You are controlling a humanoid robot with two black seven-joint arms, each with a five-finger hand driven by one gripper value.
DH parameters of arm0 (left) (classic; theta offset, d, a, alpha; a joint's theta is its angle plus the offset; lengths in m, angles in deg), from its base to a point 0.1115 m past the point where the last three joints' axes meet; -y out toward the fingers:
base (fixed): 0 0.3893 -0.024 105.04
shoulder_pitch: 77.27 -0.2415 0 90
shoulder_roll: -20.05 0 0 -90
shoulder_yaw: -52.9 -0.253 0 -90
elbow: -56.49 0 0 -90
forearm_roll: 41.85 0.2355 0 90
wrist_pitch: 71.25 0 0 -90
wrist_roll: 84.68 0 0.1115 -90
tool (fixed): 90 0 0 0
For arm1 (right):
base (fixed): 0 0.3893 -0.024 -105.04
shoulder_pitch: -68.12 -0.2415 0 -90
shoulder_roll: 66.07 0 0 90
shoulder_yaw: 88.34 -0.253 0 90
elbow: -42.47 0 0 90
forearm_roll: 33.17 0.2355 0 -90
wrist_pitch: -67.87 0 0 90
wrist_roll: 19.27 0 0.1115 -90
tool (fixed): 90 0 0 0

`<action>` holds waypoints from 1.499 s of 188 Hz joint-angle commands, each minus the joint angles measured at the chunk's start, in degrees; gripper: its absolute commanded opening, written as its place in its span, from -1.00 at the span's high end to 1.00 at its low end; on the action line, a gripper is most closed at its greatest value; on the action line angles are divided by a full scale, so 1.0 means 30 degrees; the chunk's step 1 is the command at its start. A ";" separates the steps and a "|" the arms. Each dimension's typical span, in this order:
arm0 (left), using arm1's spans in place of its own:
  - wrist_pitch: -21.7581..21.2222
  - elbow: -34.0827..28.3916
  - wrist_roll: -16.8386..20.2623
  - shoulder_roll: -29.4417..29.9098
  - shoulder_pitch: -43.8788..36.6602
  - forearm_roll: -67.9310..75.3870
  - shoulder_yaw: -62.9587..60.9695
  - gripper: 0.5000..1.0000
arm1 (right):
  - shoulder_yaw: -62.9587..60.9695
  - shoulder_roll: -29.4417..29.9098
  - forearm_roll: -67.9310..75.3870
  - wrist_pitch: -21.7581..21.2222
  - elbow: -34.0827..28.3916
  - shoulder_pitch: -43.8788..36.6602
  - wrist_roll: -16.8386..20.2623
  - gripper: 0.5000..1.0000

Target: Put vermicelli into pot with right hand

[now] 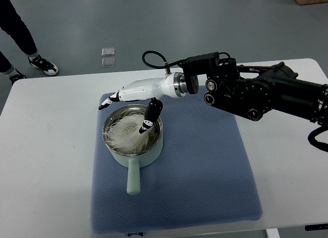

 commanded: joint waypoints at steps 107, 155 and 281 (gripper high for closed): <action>-0.0004 -0.0007 -0.0004 0.0000 -0.0001 0.0000 0.0000 -1.00 | -0.4244 -0.1016 1.5446 -0.5916 0.4072 0.2521 0.3842 -0.65; -0.0004 -0.0007 -0.0004 0.0000 -0.0001 0.0000 0.0000 -1.00 | -0.4244 -0.1075 2.3090 -0.5564 0.5185 0.4162 0.6039 -0.64; -0.0004 0.0022 -0.0004 0.0000 -0.0001 0.0000 0.0000 -1.00 | -0.4273 -0.1016 2.8571 -0.5329 0.8789 0.5714 0.7534 -0.70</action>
